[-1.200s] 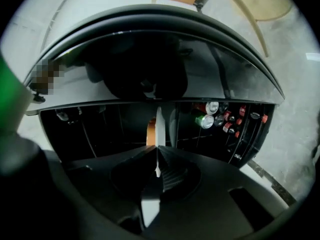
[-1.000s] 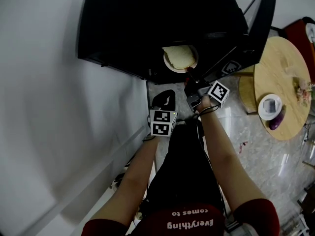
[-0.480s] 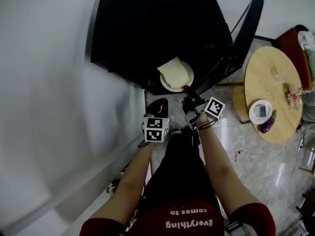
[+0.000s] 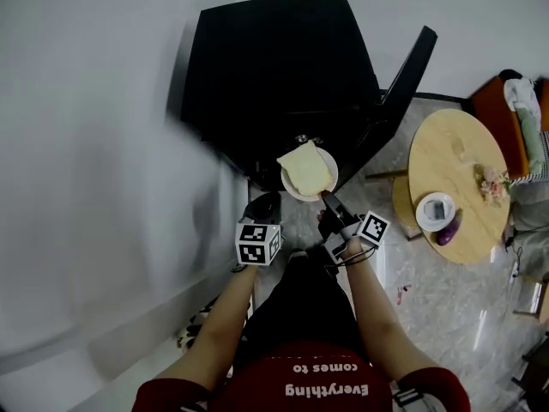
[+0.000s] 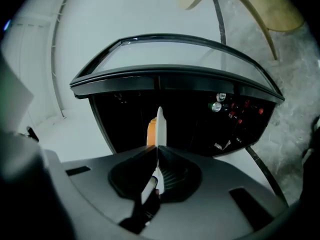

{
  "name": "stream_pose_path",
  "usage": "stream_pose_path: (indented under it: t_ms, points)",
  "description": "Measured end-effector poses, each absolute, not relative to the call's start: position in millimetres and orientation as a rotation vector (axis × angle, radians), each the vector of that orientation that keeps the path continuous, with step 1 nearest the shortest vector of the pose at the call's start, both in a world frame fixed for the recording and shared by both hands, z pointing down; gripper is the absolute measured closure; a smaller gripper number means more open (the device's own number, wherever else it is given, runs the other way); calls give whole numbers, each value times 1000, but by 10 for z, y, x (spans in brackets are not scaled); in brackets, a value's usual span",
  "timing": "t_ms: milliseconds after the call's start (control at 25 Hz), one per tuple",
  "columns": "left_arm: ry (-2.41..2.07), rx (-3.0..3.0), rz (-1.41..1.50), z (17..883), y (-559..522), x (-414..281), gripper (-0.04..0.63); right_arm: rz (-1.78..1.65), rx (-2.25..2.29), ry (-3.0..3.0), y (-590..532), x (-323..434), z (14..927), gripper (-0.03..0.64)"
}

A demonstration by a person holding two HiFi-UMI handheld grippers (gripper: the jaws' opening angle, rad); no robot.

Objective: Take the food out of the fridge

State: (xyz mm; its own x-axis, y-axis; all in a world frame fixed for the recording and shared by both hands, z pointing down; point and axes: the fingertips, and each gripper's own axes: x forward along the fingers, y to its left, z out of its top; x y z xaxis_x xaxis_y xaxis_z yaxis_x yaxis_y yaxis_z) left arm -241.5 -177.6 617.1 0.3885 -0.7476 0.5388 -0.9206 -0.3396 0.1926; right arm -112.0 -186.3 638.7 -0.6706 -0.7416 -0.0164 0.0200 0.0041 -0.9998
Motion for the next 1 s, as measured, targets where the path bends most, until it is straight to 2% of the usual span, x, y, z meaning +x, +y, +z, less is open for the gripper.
stream_pose_path:
  t_ms: [480, 1000]
  points:
    - [-1347, 2336, 359, 5406, -1455, -2205, 586, -1695, -634, 1702, -1381, -818, 5731, 598]
    - [-1260, 2443, 281, 4995, -1138, -2070, 586, -1708, -522, 1732, -732, -706, 5236, 598]
